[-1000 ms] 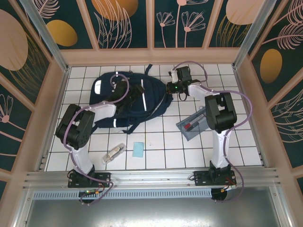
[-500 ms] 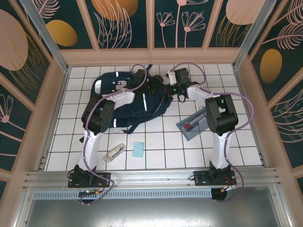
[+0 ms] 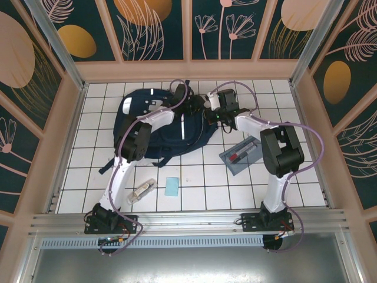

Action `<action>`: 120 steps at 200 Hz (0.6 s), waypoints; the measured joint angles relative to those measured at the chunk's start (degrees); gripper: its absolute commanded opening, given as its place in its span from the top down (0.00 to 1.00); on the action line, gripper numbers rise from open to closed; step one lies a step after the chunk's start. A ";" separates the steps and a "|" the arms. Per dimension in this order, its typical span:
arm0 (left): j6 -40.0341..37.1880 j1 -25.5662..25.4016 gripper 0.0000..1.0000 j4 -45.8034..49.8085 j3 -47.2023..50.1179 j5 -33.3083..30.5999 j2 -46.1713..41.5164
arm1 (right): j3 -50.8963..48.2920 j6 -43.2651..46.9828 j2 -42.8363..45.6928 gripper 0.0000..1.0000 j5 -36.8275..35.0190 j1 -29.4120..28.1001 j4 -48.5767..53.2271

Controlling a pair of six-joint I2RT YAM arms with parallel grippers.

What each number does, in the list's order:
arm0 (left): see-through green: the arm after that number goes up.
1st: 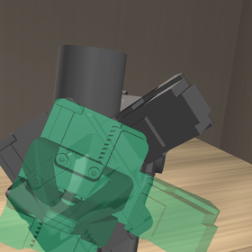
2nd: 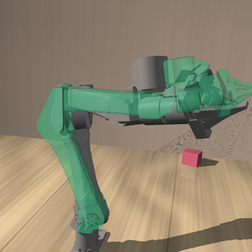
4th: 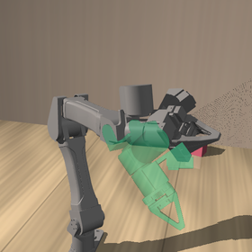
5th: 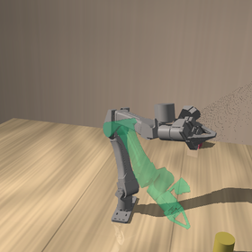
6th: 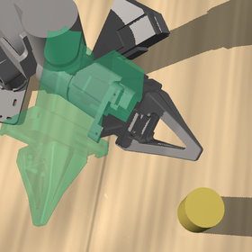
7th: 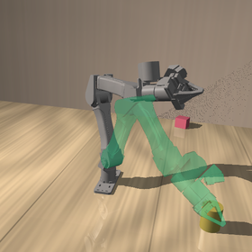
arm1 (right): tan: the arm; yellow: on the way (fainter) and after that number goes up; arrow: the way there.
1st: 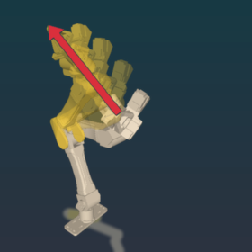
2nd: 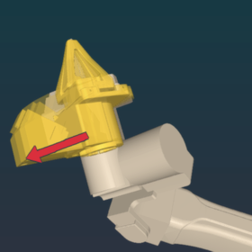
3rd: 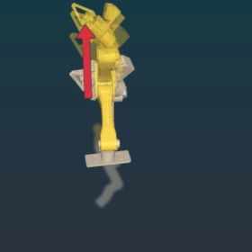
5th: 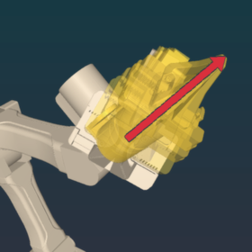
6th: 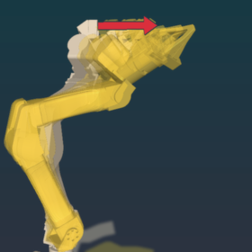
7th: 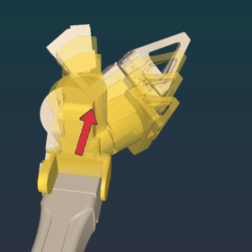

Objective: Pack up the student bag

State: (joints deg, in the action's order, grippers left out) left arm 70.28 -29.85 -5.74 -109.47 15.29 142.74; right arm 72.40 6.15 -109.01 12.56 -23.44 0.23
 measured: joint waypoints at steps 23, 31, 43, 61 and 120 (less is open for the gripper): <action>0.52 -0.04 1.00 -0.24 -1.27 0.83 1.42 | -0.22 0.85 0.02 1.00 -1.16 -0.09 0.28; 0.52 -0.11 1.00 -0.20 -2.05 0.83 1.90 | -0.24 0.98 0.13 1.00 -1.53 -0.07 0.63; 0.52 -0.13 1.00 -0.15 -3.28 0.76 2.60 | -0.52 1.05 0.37 1.00 -2.01 -0.20 1.27; 0.59 -0.07 1.00 0.04 -5.42 0.59 3.93 | -2.78 0.96 1.97 1.00 -2.93 -0.81 1.90; 0.52 0.28 1.00 3.21 -10.71 0.39 6.16 | -11.26 -1.64 9.88 1.00 -10.01 -5.27 4.79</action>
State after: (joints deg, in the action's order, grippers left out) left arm 70.81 -29.56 -2.52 -120.18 15.68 148.90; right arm 61.14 4.51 -99.13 2.55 -28.71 5.02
